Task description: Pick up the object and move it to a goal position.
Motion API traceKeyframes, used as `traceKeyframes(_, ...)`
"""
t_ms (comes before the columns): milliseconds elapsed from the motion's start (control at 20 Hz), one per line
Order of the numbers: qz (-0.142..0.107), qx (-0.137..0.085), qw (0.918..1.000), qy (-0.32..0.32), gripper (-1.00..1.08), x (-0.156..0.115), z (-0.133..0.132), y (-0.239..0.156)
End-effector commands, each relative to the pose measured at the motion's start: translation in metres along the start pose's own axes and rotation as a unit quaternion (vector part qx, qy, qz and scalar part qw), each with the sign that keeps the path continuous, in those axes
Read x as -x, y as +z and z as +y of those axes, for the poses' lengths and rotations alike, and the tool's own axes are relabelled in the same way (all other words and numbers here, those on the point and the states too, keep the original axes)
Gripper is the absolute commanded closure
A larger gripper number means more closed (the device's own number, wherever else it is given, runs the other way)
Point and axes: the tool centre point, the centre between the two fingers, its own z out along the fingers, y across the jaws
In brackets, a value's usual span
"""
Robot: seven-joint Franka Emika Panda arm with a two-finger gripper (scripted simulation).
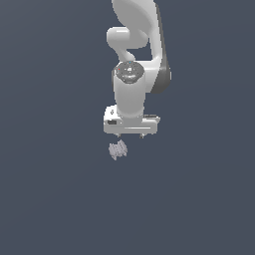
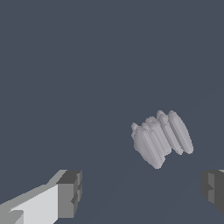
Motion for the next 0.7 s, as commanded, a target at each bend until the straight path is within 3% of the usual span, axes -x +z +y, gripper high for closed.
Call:
traceKeyframes(0, 0.0, -0.001, 1.0, -0.002, -0.92, -0.0005, -0.0017, -0.0026)
traceKeyframes(650, 0.001, -0.002, 0.9982, 0.06, -0.92, -0.0011, 0.0046, 0.0072)
